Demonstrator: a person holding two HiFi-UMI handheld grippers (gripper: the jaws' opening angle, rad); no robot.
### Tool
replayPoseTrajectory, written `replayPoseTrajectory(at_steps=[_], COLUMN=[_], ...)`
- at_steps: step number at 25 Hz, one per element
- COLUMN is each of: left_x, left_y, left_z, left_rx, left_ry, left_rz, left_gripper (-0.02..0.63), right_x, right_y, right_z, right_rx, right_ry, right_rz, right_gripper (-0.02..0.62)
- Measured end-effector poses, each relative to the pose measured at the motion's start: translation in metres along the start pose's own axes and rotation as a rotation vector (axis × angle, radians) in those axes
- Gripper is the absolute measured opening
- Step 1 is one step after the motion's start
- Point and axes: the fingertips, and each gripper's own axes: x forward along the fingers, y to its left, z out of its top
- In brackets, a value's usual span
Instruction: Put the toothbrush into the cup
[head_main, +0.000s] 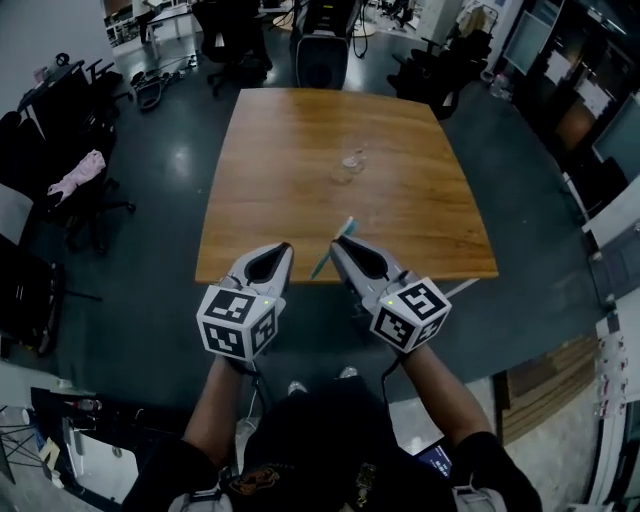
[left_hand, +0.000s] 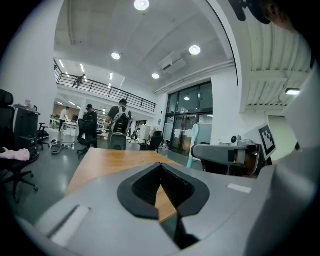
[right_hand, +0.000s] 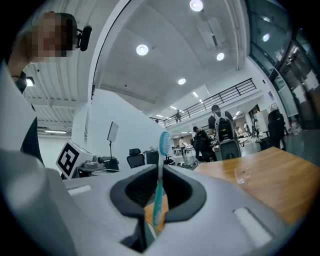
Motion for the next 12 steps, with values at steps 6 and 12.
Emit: replayPoseTrajectory(at_steps=[6, 12], left_x=[0.041, 0.078], left_y=[-0.03, -0.029], left_z=[0.004, 0.004], left_rx=[0.011, 0.023], left_ry=[0.02, 0.046], left_rz=[-0.083, -0.092], left_gripper=[0.008, 0.008], right_x=[-0.021, -0.013], right_y=[-0.039, -0.08], right_z=[0.01, 0.012], right_rx=[0.011, 0.039], right_ry=[-0.012, -0.028], right_rz=[-0.069, -0.085], right_gripper=[0.034, 0.034])
